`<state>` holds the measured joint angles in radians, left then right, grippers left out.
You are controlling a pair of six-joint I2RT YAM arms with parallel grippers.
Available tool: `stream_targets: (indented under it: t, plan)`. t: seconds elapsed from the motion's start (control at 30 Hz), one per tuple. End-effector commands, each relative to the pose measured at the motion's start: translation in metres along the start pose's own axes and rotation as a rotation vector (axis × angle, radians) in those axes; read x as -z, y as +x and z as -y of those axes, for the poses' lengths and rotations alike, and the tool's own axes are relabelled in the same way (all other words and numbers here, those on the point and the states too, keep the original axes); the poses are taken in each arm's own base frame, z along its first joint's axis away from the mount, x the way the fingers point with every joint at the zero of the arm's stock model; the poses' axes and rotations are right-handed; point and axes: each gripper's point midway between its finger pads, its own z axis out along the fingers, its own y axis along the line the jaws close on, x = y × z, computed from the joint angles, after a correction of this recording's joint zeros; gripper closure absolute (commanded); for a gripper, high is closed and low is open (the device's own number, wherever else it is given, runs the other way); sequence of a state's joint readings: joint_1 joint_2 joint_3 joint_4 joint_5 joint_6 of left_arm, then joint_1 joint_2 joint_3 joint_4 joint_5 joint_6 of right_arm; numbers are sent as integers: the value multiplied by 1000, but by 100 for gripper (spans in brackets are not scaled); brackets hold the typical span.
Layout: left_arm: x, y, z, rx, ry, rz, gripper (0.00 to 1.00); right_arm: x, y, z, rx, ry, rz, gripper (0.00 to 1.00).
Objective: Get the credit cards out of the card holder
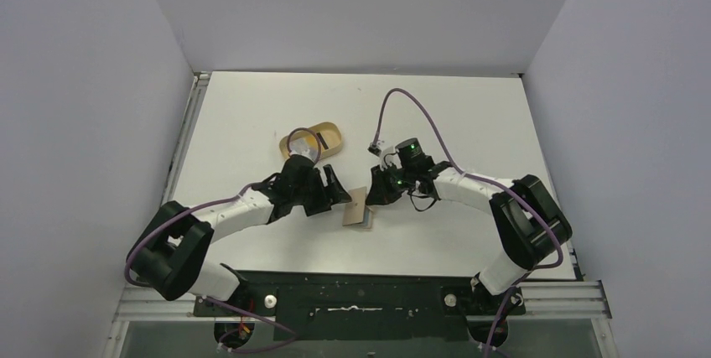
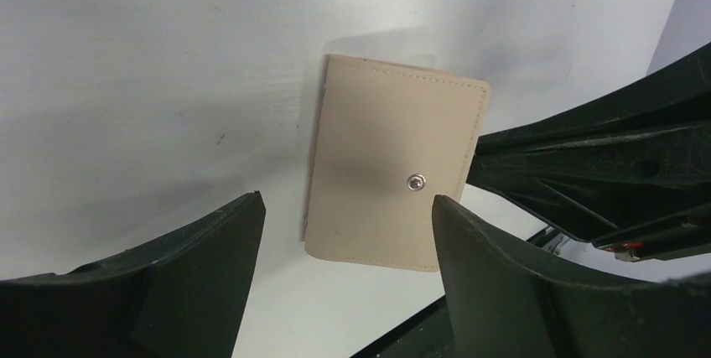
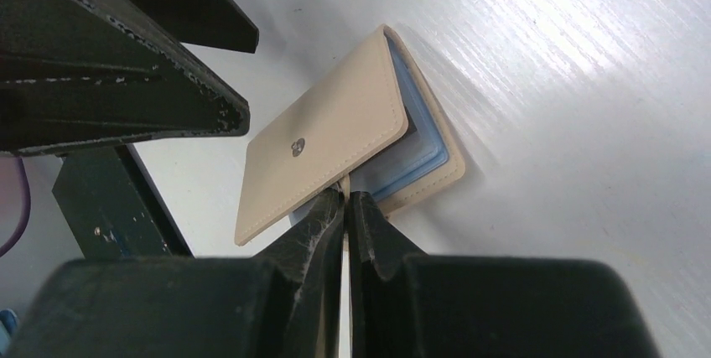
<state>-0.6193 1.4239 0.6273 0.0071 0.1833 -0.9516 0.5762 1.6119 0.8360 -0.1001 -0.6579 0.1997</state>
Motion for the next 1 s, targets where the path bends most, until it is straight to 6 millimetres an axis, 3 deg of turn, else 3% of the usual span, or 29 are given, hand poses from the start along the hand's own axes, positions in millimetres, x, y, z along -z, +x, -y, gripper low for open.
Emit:
stream_targets:
  t: [0.0,0.17,0.37,0.57,0.97]
  plan:
    - [2,-16,36,-31,116,59,29,8,-43,-12,79,-26,121,100]
    - [9,-17,63,-68,232,63,28,8,-57,-16,94,-41,135,100]
    - [14,-4,94,-193,353,19,26,6,-64,-16,93,-48,142,100]
    - [8,8,75,-279,217,-1,26,4,-64,-15,87,-46,140,100]
    - [14,12,36,-473,-106,-4,34,2,-63,-13,81,-42,131,100]
